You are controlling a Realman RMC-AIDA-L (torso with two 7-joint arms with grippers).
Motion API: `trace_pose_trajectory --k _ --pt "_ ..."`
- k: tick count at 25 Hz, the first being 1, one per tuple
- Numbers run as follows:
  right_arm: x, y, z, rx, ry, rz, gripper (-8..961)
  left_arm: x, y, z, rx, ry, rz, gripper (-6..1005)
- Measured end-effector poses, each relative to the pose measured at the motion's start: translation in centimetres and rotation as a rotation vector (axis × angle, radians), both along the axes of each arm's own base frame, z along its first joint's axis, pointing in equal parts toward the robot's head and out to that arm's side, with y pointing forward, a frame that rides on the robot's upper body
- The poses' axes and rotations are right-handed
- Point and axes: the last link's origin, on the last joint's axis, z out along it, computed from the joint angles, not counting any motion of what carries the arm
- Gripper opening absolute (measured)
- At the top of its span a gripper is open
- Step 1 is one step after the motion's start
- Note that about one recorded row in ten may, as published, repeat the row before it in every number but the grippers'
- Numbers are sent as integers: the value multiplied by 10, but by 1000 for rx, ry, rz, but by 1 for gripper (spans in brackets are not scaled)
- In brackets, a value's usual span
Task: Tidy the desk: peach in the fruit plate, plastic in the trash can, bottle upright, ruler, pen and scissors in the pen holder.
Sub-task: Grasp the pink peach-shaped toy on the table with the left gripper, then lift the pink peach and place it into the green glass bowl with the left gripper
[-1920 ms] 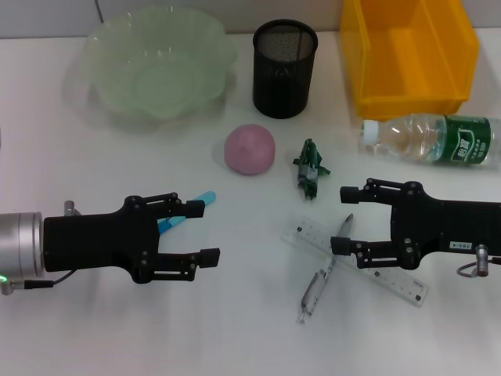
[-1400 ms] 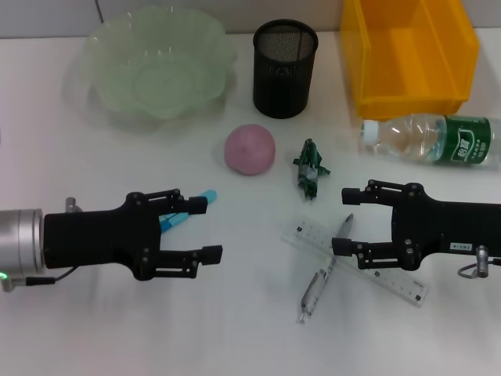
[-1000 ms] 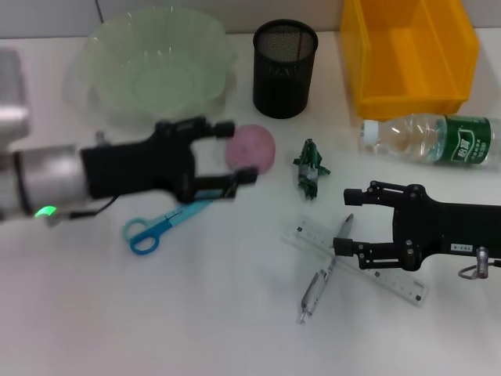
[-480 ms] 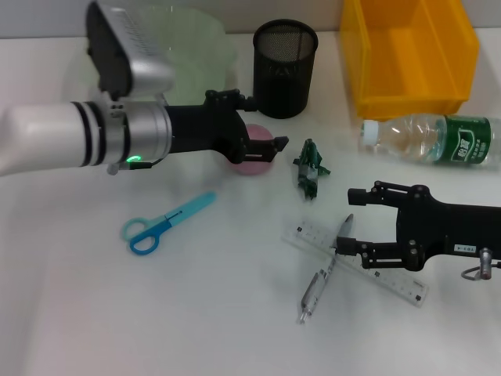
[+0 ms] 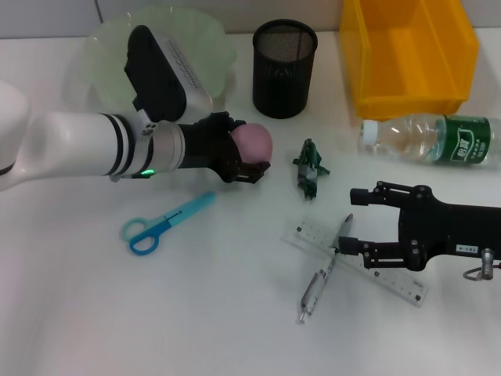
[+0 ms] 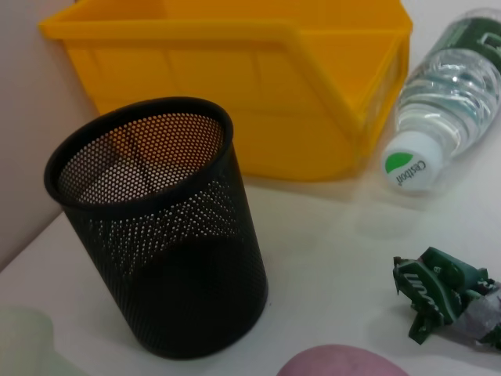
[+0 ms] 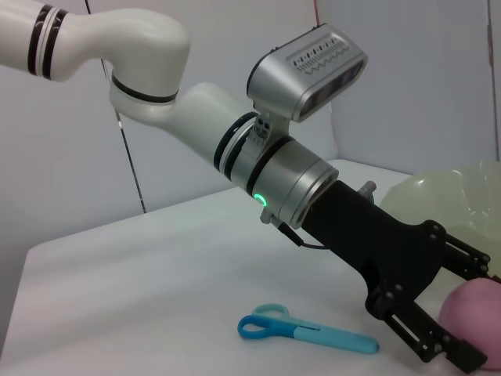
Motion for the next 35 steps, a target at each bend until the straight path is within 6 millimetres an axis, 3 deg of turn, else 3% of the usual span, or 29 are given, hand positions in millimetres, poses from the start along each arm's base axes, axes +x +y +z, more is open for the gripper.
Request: trace_pose_trajectory --k 7,17,20,22,25,27,31,33,35 --pt "2 -3 0 -1 2 -6 817 5 -4 -2 -7 -1 -26 826" --pt "3 -5 1 -4 6 -11 814 11 -5 -1 -18 -33 -15 616" --pt "4 -5 1 -3 5 -11 813 20 -6 9 -14 -120 17 384" --pt "4 -5 1 -3 4 -11 813 20 -6 9 -14 -120 17 344" --pt "4 -5 1 -3 4 -10 812 38 -6 44 49 -393 67 284" --pt "4 -5 2 -2 3 -10 811 38 -4 54 83 -464 93 269" --pt "4 -5 2 -2 3 -10 810 22 7 83 239 -639 176 238" --pt "4 -5 2 -1 2 -10 809 4 13 90 329 -676 229 219" --pt "4 -5 1 -1 2 -12 808 4 13 90 329 -676 229 200"
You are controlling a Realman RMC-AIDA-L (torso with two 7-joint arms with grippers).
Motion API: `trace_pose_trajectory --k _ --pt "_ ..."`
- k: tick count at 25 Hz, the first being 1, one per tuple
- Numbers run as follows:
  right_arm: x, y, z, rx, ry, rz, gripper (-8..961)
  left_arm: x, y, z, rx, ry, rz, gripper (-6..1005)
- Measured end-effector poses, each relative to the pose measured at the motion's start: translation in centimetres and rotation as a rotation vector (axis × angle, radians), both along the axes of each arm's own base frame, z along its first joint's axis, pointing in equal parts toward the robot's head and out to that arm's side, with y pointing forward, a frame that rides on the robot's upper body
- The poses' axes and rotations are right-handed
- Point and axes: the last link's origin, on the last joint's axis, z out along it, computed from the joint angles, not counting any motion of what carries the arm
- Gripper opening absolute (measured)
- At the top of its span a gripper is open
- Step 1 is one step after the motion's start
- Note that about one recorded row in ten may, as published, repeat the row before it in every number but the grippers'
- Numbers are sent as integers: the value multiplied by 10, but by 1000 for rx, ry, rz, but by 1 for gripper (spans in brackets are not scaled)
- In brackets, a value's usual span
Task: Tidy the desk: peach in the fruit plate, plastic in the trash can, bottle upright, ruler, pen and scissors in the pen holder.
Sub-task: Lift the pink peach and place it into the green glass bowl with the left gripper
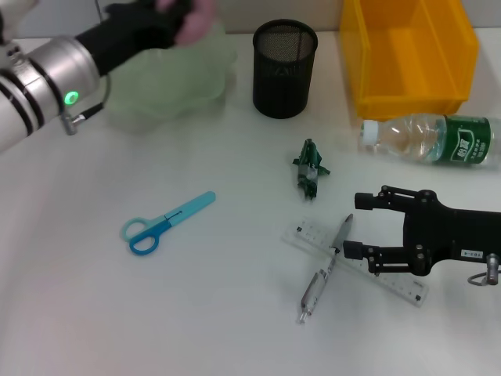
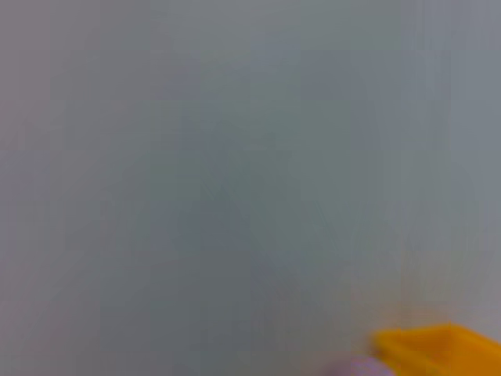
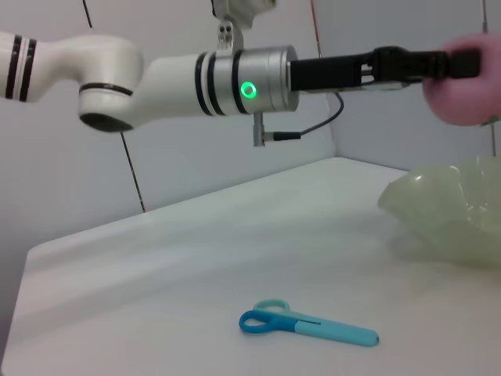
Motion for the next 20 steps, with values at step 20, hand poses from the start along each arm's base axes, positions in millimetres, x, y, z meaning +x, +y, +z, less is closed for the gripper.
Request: trace_pose_trajectory --k 20 --pt "-2 3 0 1 -1 8 802 -39 14 1 174 38 145 554"
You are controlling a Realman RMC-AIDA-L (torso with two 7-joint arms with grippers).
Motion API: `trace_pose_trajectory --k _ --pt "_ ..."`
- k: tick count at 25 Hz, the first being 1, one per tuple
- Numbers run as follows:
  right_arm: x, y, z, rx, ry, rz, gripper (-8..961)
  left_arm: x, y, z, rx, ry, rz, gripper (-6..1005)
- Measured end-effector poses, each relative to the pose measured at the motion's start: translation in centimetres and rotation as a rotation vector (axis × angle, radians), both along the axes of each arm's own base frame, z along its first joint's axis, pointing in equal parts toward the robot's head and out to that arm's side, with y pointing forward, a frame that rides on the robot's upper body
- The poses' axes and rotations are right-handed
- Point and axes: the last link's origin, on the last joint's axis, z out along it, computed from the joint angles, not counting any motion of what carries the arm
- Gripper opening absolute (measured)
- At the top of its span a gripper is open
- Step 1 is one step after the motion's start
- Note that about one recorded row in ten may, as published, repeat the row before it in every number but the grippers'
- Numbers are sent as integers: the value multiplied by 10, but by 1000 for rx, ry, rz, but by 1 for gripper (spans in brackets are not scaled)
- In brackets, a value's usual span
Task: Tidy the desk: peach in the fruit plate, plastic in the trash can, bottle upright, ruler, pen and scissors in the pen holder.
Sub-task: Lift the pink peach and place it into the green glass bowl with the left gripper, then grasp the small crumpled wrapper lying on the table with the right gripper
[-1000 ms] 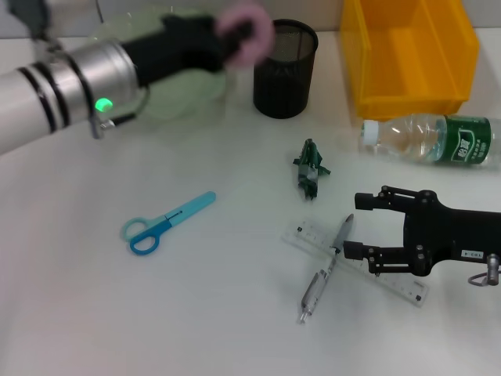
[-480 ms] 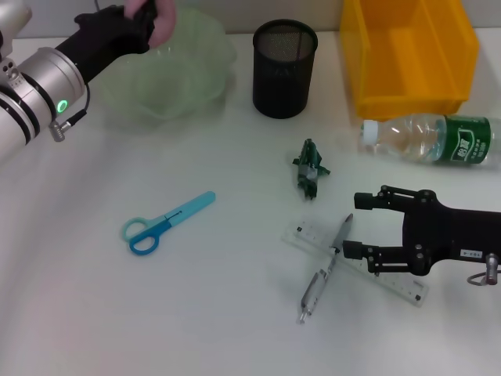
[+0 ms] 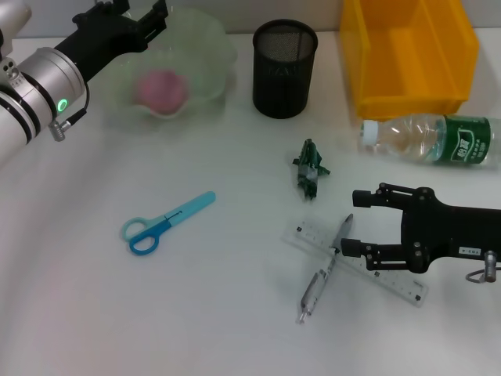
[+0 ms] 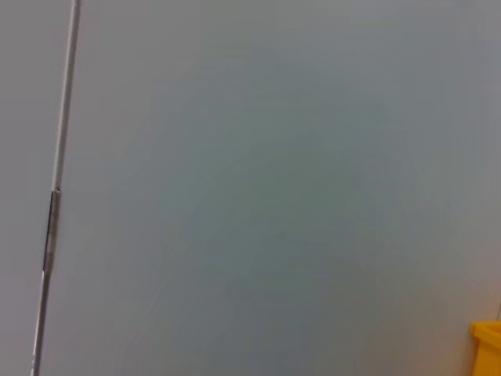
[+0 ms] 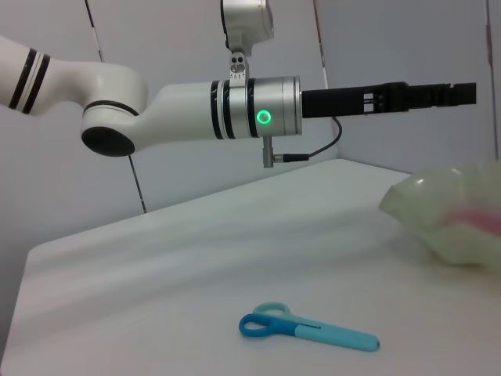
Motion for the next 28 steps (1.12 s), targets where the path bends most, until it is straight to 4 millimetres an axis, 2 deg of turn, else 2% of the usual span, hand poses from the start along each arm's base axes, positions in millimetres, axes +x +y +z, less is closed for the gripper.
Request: trace_pose_trajectory --k 4,6,9,10,11,12,14,16,18,21,23,28 --pt "0 0 0 0 -1 -1 801 -2 -2 2 8 -32 5 694" --pt "1 0 0 1 -1 -2 800 0 -8 5 5 -108 -21 764" --pt "2 -1 1 4 0 -7 799 4 -18 10 -14 -195 -73 812" --pt "2 -1 2 7 5 -17 799 11 -33 17 -59 -287 -169 827" --pt "2 -1 2 7 5 -17 799 13 -37 18 -74 -306 -197 843" --pt "3 -1 4 10 9 -24 798 16 -51 22 -131 -331 -281 859" --pt "4 0 7 14 16 -34 798 19 -70 23 -242 -328 -383 859" --pt "4 1 12 20 31 -44 797 18 -81 22 -317 -301 -429 859" --pt "4 3 22 23 49 -58 796 17 -88 20 -370 -277 -455 859" --pt "-1 10 41 0 61 -110 795 2 -117 10 -555 -172 -514 859" --pt "-7 18 57 -25 61 -150 795 -5 -126 6 -601 -135 -516 859" --pt "-38 45 99 -117 -14 -221 793 -17 -139 -3 -657 -66 -515 859"
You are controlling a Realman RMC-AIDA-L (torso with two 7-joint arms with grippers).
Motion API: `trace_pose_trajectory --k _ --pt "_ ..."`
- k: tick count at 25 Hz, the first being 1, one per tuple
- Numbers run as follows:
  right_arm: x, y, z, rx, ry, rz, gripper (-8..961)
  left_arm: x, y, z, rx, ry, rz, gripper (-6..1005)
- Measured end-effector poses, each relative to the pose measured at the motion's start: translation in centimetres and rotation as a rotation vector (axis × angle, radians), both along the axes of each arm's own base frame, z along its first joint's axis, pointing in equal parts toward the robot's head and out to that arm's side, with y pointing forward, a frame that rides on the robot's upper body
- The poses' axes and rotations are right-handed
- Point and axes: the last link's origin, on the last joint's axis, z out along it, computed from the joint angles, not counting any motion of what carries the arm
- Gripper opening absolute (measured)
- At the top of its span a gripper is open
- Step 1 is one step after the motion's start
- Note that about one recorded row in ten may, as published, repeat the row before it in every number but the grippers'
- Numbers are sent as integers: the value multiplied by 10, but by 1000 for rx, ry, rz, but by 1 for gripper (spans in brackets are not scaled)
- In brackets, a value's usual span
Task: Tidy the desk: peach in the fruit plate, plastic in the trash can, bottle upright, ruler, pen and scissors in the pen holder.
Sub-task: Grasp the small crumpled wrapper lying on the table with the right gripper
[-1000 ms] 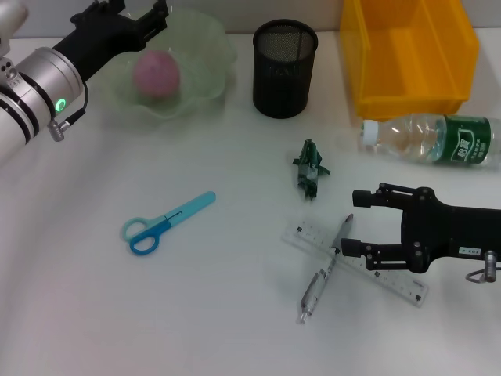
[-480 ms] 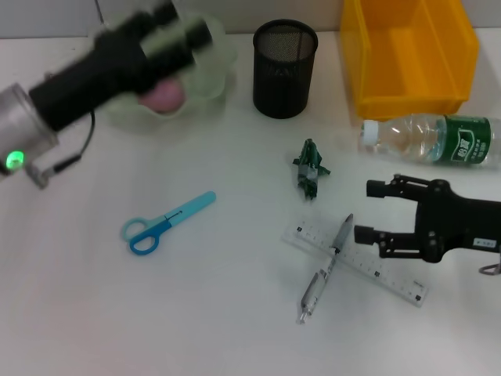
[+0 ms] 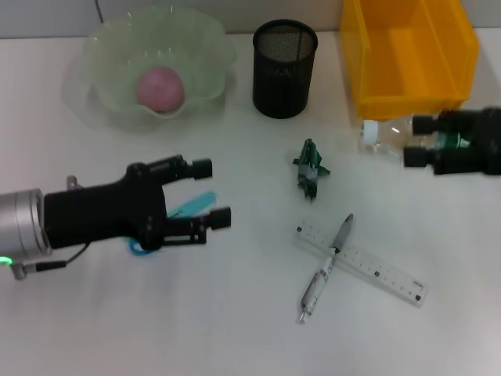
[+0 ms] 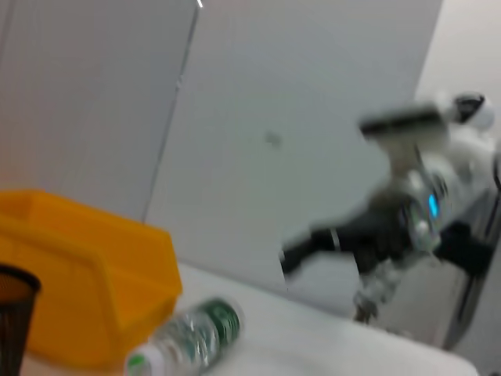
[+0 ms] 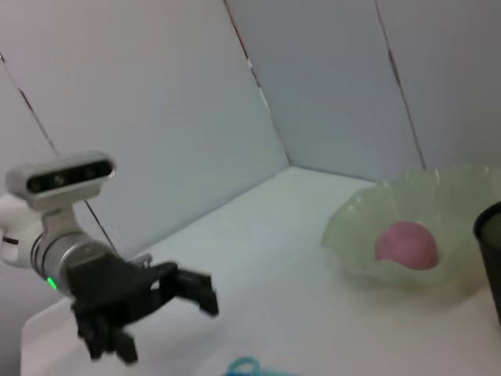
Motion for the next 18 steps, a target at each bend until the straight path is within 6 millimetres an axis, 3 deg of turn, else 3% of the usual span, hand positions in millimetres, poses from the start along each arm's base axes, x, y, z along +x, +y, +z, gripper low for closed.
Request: trace_pose_trajectory --k 3,6,7,9,13,17,18 --pt "-23 18 10 -111 -116 -22 792 -2 -2 -4 2 16 0 859" --pt "-44 37 4 -213 -274 -54 791 -7 -1 -11 19 50 17 859" --pt "-56 51 -4 -232 -397 -67 791 -7 -1 -11 20 53 19 859" --pt "-60 55 -8 -236 -435 -68 790 -9 0 -12 28 63 26 859" --pt "-75 74 -35 -187 -609 -54 789 -14 2 -13 52 89 42 859" --pt "-91 82 -67 -155 -683 -17 788 -23 7 -2 84 127 56 859" --pt "-91 82 -67 -155 -683 -17 788 -23 7 -2 84 127 56 859"
